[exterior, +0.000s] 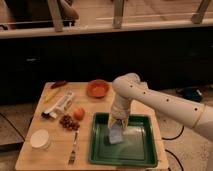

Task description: Place sponge in tray

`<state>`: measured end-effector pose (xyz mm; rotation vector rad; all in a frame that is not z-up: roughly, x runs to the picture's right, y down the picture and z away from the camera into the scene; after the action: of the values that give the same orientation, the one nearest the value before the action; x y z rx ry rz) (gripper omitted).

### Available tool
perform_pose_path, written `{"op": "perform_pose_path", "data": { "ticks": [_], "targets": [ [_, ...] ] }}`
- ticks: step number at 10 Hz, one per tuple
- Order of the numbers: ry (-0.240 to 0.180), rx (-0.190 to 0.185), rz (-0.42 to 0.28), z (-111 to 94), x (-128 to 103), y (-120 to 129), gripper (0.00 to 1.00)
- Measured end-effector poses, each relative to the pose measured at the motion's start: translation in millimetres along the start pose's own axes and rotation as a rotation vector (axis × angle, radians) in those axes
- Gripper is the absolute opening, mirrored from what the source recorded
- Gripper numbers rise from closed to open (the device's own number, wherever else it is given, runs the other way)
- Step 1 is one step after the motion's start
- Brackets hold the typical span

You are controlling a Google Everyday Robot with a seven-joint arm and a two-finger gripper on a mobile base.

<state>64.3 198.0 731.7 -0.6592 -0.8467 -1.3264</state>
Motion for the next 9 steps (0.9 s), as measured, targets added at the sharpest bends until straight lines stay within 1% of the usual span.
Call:
{"op": "perform_pose_path", "data": {
  "ticks": [5, 9],
  "targets": [
    [0.001, -0.002, -0.010, 0.4, -2.3, 1.2, 0.80],
    [0.020, 0.013, -0.026, -0.1, -3.6, 1.1, 0.80]
  ]
}}
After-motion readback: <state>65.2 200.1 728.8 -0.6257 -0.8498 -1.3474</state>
